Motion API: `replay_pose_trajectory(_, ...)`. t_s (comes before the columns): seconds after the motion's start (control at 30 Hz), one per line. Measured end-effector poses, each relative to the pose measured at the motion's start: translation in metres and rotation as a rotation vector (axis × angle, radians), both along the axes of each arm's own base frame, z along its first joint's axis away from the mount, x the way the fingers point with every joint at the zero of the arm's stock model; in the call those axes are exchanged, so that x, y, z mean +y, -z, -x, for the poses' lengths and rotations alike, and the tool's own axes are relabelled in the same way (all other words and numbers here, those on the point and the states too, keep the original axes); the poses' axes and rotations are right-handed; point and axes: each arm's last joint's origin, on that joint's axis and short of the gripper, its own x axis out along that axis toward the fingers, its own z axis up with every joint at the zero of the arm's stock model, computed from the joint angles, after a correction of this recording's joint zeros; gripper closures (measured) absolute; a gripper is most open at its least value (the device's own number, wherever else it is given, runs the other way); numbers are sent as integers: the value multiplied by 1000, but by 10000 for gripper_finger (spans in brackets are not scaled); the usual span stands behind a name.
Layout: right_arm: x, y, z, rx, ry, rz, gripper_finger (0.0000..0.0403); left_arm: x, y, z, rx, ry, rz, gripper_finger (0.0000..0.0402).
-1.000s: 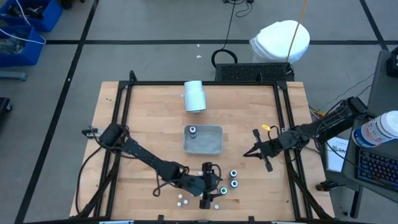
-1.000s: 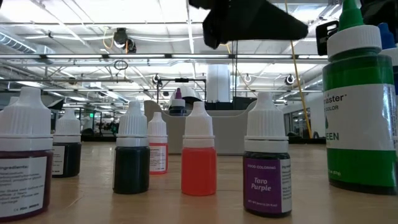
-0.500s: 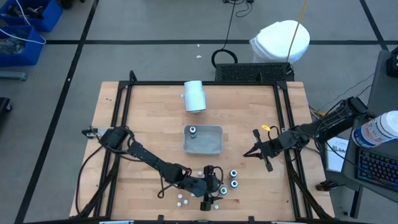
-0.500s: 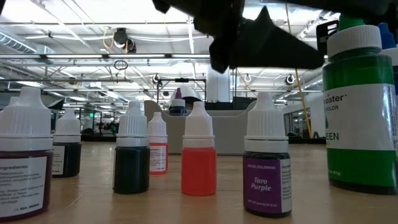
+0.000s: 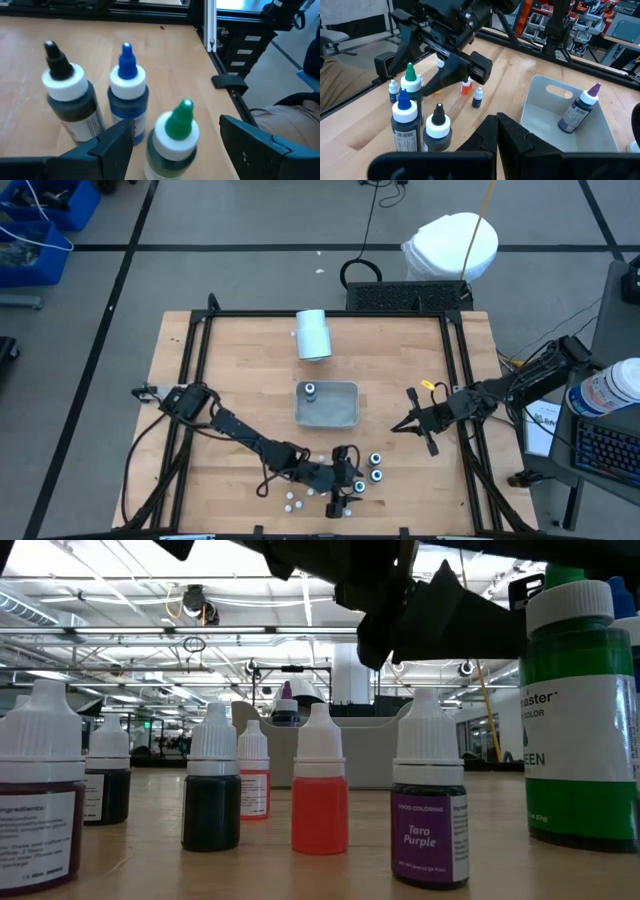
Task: Pick & Place food coloring
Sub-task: Put the green food coloring bottle into the gray bin
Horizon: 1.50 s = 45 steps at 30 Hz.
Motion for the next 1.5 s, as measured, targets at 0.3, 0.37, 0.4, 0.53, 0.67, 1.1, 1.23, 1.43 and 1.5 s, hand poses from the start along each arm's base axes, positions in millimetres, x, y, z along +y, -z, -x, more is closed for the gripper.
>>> replay_pose_trajectory(0.3,0,0,0,0,0,0,403,0,1,1,14,1,-9,108)
replay_pose_trajectory(0.37,0,0,0,0,0,0,403,0,2,1,17,1,-11,108)
replay_pose_trajectory(0.4,0,0,0,0,0,0,403,1,2,1,17,0,-10,108)
replay_pose_trajectory(0.53,0,0,0,0,0,0,403,1,2,1,15,0,-10,108)
replay_pose_trajectory(0.67,0,0,0,0,0,1,403,1,1,1,14,0,-10,122)
replay_pose_trajectory(1.1,0,0,0,0,1,1,403,3,1,-1,11,1,-21,276)
replay_pose_trajectory(1.23,0,0,0,0,1,0,403,3,1,-1,2,15,-45,280)
replay_pose_trajectory(1.43,0,0,0,0,1,0,403,-1,-5,2,-16,38,-87,280)
replay_pose_trajectory(1.5,0,0,0,1,1,0,403,0,-16,5,-27,34,-85,279)
